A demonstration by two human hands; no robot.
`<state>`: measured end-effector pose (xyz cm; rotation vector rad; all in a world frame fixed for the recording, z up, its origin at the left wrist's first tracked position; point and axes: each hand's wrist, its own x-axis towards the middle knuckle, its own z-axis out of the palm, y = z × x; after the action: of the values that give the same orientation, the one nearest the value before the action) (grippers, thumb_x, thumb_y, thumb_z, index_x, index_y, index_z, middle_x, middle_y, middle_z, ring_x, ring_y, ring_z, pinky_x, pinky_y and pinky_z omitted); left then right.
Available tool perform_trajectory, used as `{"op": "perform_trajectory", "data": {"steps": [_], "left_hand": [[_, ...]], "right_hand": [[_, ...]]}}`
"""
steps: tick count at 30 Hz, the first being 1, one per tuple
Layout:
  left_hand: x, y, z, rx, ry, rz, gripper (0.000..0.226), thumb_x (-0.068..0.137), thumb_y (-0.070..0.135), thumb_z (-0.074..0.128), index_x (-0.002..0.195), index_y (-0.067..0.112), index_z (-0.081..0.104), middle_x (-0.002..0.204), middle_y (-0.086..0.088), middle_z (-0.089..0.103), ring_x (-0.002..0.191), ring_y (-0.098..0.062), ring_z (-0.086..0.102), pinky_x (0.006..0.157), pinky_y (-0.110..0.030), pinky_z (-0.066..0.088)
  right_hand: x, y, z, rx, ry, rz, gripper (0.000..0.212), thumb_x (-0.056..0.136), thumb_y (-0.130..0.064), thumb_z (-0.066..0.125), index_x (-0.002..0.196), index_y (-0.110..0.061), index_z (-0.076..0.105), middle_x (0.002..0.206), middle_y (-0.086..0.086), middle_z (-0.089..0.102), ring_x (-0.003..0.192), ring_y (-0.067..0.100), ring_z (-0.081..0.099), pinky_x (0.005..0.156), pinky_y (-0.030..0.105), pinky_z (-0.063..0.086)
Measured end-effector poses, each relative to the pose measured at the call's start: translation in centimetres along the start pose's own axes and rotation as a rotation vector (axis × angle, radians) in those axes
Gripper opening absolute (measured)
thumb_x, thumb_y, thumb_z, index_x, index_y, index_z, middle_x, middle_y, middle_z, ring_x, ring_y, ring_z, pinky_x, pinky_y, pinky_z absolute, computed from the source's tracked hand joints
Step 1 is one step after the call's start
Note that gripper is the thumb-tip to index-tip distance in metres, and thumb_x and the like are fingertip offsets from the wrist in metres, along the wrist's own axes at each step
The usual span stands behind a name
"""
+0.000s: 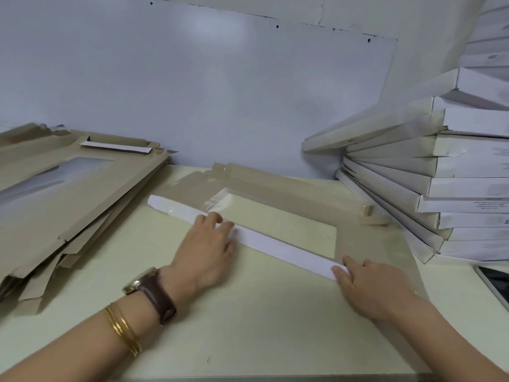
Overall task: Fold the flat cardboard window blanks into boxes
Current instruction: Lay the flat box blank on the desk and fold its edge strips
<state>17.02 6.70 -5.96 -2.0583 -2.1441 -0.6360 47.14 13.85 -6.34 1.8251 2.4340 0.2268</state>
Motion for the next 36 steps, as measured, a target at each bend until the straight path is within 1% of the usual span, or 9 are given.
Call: {"op": "perform_trajectory", "data": {"steps": [5, 8, 10, 13, 16, 19, 24, 29, 36], "left_hand": [[0.8, 4.9, 1.0, -0.209, -0.248, -0.122, 0.033, 0.103, 0.036, 0.023, 0.122, 0.017, 0.043, 0.124, -0.009, 0.045, 0.110, -0.031, 0.040, 0.097, -0.039, 0.035], [1.2, 6.0, 1.8, -0.085, -0.283, -0.185, 0.048, 0.100, 0.046, 0.021, 0.136, 0.017, 0.037, 0.133, -0.015, 0.039, 0.119, -0.037, 0.039, 0.099, -0.044, 0.036], [1.4, 6.0, 2.1, -0.030, -0.338, -0.224, 0.065, 0.092, 0.062, 0.017, 0.139, 0.019, 0.035, 0.132, -0.018, 0.037, 0.128, -0.038, 0.032, 0.101, -0.045, 0.031], [1.7, 5.3, 2.6, 0.047, -0.407, -0.297, 0.084, 0.085, 0.077, 0.022, 0.147, 0.020, 0.025, 0.152, -0.024, 0.014, 0.143, -0.035, 0.008, 0.111, -0.050, 0.016], [2.1, 4.0, 2.9, 0.109, -0.486, -0.303, 0.095, 0.078, 0.082, 0.029, 0.153, 0.028, 0.007, 0.158, -0.021, -0.010, 0.147, -0.031, -0.013, 0.115, -0.056, 0.001], [2.7, 2.2, 2.5, 0.115, -0.526, -0.267, 0.092, 0.077, 0.075, 0.036, 0.153, 0.033, 0.005, 0.159, -0.018, -0.012, 0.147, -0.028, -0.014, 0.115, -0.058, -0.001], [3.3, -1.5, 0.5, 0.035, -0.622, -0.246, 0.100, 0.071, 0.080, 0.054, 0.151, 0.042, 0.009, 0.161, -0.005, -0.015, 0.148, -0.022, -0.011, 0.114, -0.060, -0.006], [3.7, -5.1, -1.8, -0.058, -0.743, -0.185, 0.096, 0.076, 0.057, 0.070, 0.152, 0.041, 0.013, 0.159, 0.004, -0.020, 0.149, -0.018, -0.007, 0.117, -0.053, -0.006], [5.2, -7.2, -3.6, -0.113, -0.882, -0.103, 0.094, 0.078, 0.018, 0.077, 0.151, 0.034, 0.022, 0.160, 0.012, -0.009, 0.148, -0.012, -0.005, 0.121, -0.037, 0.005]], "right_hand": [[-2.9, -4.8, -2.5, -0.069, 0.106, -0.073, 0.056, 0.099, -0.055, 0.020, 0.109, -0.020, 0.063, 0.107, 0.002, 0.068, 0.101, 0.024, 0.062, 0.073, 0.032, 0.035], [-4.7, -7.5, -3.6, -0.024, 0.300, -0.184, 0.046, 0.090, -0.050, 0.051, 0.076, -0.013, 0.072, 0.076, 0.008, 0.071, 0.070, 0.024, 0.067, 0.059, 0.029, 0.039], [-5.3, -8.7, -3.7, -0.041, 0.501, -0.285, 0.046, 0.073, -0.044, 0.062, 0.039, -0.013, 0.060, 0.040, 0.004, 0.054, 0.034, 0.019, 0.052, 0.041, 0.021, 0.027], [-5.6, -10.5, -3.7, -0.108, 0.524, -0.403, 0.048, 0.064, -0.049, 0.066, 0.032, -0.016, 0.053, 0.031, 0.000, 0.043, 0.026, 0.014, 0.041, 0.047, 0.021, 0.014], [-5.4, -11.7, -4.9, -0.070, 0.448, -0.485, 0.043, 0.075, -0.047, 0.056, 0.043, -0.019, 0.061, 0.040, -0.001, 0.052, 0.035, 0.015, 0.048, 0.047, 0.023, 0.012], [-2.5, -11.5, -6.3, 0.172, 0.154, -0.553, 0.048, 0.096, -0.045, 0.028, 0.088, -0.019, 0.067, 0.090, 0.015, 0.066, 0.084, 0.031, 0.062, 0.063, 0.033, 0.031], [4.7, -8.3, -6.5, 0.327, 0.046, -0.458, 0.032, 0.097, -0.034, 0.044, 0.119, -0.019, 0.060, 0.119, 0.013, 0.064, 0.114, 0.030, 0.057, 0.088, 0.032, 0.042], [9.6, -5.7, -4.7, 0.209, -0.074, -0.423, 0.060, 0.096, -0.031, 0.049, 0.151, -0.017, 0.027, 0.157, 0.007, 0.025, 0.143, 0.025, 0.026, 0.115, 0.034, 0.025], [11.7, -5.5, -2.4, 0.130, -0.161, -0.378, 0.066, 0.098, -0.045, 0.041, 0.154, -0.030, 0.011, 0.163, 0.002, 0.002, 0.150, 0.018, 0.004, 0.120, 0.036, 0.013]]}}
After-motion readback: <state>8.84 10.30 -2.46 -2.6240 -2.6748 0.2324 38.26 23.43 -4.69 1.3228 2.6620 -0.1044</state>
